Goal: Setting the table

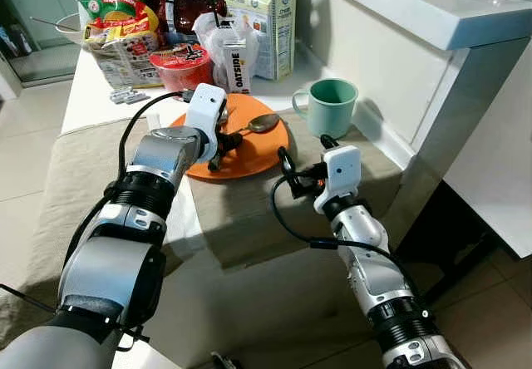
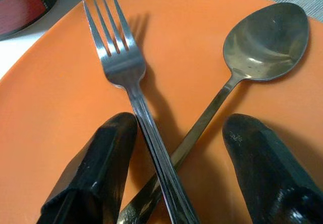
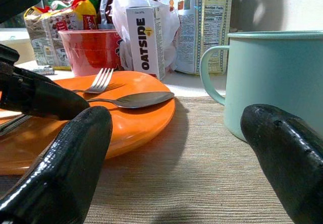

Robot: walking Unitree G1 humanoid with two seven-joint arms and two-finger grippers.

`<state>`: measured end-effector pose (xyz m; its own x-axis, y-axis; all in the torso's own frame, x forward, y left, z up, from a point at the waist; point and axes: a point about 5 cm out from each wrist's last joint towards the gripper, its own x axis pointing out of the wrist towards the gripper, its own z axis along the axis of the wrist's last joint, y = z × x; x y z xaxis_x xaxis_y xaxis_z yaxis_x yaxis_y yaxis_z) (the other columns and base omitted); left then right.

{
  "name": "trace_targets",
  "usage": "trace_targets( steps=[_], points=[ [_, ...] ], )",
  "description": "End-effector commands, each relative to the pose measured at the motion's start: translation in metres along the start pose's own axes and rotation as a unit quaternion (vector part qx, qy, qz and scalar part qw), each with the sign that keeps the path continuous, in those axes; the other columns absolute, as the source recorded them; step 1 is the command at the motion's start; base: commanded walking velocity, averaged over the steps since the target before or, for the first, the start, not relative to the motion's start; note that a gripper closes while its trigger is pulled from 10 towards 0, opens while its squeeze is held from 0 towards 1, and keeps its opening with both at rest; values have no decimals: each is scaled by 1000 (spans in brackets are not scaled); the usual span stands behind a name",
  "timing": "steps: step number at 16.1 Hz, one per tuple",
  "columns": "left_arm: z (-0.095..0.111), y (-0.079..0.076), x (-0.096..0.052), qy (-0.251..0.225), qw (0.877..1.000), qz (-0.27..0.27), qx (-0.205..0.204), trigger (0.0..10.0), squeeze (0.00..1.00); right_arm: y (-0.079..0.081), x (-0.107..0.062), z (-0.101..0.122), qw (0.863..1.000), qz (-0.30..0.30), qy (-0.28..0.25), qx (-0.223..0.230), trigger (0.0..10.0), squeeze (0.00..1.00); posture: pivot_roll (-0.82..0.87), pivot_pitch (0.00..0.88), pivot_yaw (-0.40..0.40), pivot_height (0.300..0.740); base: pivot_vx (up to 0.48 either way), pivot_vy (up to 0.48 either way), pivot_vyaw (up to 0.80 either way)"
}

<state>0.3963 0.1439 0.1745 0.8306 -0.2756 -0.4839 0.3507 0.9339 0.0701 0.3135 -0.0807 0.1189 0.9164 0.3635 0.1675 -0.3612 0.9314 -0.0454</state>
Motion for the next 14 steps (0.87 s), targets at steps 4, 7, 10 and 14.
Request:
trace_targets(
  steps=[4, 7, 10, 14],
  points=[
    [0, 7, -1, 1, 1000, 15, -20, 0, 0, -2, -8, -16, 999, -5, 45, 4, 10000, 0, -50, 11, 74, 740, 0, 0, 0],
    [4, 9, -3, -21, 1000, 20, -9, 0, 0, -2, -8, -18, 999, -4, 49, 4, 10000, 0, -47, 5, 71, 740, 0, 0, 0],
    [6, 9, -4, -51, 998, 28, -14, 0, 0, -1, -7, -17, 999, -1, 50, 4, 10000, 0, -47, 0, 67, 740, 0, 0, 0],
    [6, 8, -6, -68, 997, 28, -28, 0, 0, -3, -7, -18, 999, 1, 52, 2, 10000, 0, -48, 0, 59, 740, 0, 0, 0]
  ],
)
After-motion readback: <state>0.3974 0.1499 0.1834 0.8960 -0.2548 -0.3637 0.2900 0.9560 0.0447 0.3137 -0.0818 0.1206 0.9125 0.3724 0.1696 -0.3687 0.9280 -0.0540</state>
